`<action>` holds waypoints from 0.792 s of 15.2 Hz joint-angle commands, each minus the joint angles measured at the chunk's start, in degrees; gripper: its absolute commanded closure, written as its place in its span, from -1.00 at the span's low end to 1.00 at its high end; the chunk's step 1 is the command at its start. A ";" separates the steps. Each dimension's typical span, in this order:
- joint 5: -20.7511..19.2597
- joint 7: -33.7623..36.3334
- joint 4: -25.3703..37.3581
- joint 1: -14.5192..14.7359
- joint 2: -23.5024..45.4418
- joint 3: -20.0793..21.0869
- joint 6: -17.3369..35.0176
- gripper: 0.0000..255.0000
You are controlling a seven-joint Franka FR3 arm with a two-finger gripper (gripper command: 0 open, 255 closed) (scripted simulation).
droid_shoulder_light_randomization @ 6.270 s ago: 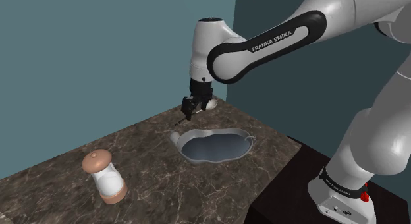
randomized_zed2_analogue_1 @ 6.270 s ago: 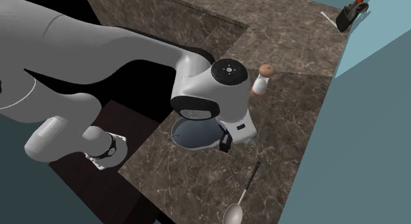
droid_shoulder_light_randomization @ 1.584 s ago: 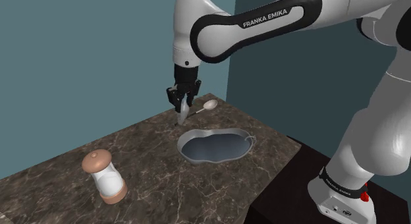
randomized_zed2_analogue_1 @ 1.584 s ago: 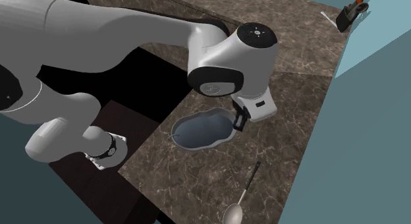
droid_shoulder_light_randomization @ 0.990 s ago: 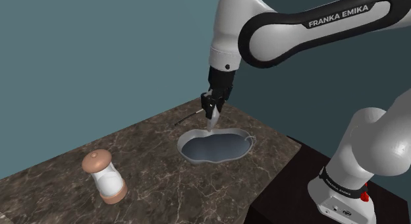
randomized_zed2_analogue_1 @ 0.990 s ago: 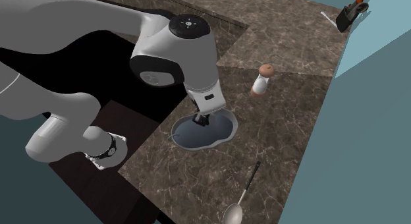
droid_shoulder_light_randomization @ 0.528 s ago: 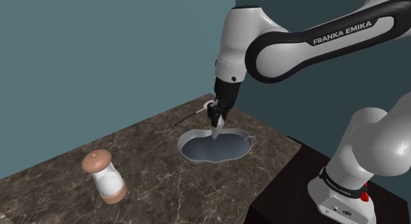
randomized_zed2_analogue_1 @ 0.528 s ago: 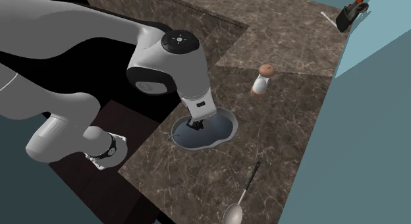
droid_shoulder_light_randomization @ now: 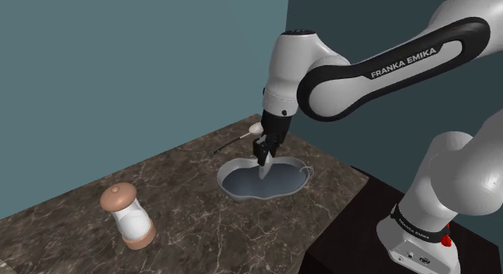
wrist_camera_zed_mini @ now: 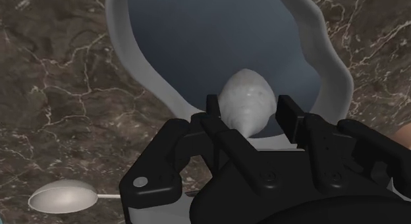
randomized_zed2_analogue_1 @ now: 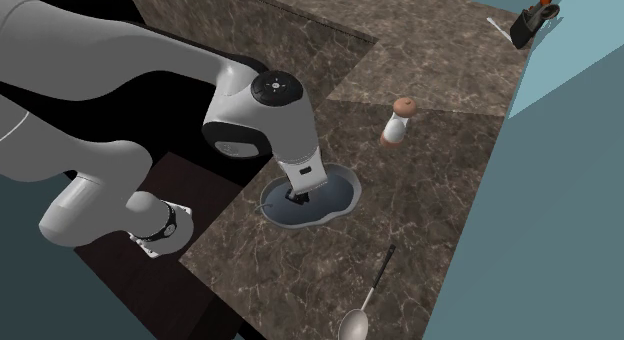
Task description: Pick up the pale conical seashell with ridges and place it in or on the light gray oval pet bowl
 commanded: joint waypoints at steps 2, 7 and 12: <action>-0.03 -0.03 -0.44 -0.02 0.36 0.06 0.48 1.00; -0.04 -0.03 -0.43 0.00 0.36 0.04 0.48 1.00; -0.04 -0.03 -0.43 0.00 0.35 0.03 0.46 -1.00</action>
